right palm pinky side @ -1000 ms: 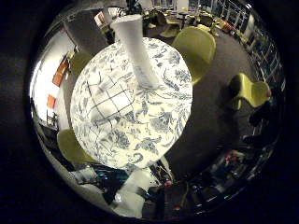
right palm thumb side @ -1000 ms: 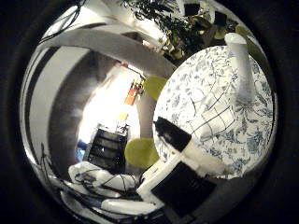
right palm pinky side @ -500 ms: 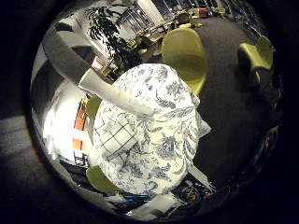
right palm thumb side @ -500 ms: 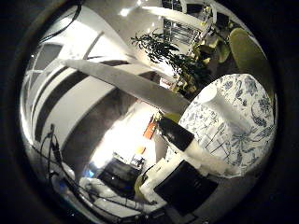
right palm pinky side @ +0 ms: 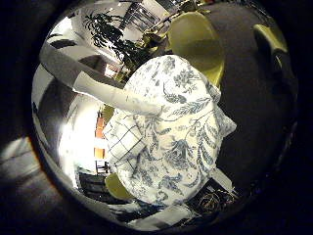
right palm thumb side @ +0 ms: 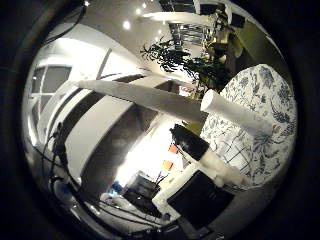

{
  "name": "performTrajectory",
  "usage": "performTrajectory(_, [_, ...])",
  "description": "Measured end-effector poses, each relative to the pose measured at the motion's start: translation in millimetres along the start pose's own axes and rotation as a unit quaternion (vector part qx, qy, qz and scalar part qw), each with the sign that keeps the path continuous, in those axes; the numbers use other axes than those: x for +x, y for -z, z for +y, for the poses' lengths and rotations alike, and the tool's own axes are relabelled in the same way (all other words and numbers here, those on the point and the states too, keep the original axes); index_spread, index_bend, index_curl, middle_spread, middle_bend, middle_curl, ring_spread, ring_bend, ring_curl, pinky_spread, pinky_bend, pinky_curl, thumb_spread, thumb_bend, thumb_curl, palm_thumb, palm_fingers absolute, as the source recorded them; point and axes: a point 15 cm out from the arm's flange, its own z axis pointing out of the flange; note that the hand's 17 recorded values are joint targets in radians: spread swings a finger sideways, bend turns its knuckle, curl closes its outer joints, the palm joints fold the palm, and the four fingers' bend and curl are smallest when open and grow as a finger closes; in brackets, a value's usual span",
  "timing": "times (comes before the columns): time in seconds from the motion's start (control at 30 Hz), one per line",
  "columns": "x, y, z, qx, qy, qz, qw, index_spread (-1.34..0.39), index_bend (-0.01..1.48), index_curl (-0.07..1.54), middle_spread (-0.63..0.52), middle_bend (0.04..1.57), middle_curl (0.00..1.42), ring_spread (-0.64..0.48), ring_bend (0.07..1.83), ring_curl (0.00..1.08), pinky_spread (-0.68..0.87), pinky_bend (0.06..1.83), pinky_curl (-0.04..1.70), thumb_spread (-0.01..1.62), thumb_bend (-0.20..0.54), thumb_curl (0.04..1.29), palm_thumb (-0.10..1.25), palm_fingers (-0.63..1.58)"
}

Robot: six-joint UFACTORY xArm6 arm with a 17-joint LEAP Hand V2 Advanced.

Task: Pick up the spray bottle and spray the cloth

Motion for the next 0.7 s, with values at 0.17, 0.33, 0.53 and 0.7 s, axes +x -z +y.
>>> performTrajectory(0.17, [10, -17, 6, -0.022, -0.005, -0.013, 1.0, -0.21, 0.17, 0.34, 0.02, 0.38, 0.39, 0.15, 0.6, 0.23, 0.36, 0.63, 0.13, 1.08, -0.022, 0.37, 0.67, 0.24])
performTrajectory(0.33, [30, -36, 5, -0.044, -0.01, -0.002, 0.999, -0.2, 0.17, 0.33, 0.04, 0.36, 0.38, 0.17, 0.56, 0.23, 0.36, 0.6, 0.15, 1.06, -0.025, 0.36, 0.66, 0.21])
performTrajectory(0.53, [43, -58, -15, -0.069, -0.004, -0.001, 0.998, -0.19, 0.16, 0.32, 0.06, 0.34, 0.38, 0.18, 0.53, 0.23, 0.37, 0.58, 0.17, 1.05, -0.023, 0.35, 0.66, 0.19])
performTrajectory(0.7, [56, -86, -30, -0.091, -0.002, 0.009, 0.996, -0.18, 0.16, 0.31, 0.08, 0.33, 0.37, 0.19, 0.51, 0.23, 0.37, 0.55, 0.18, 1.05, -0.023, 0.35, 0.67, 0.19])
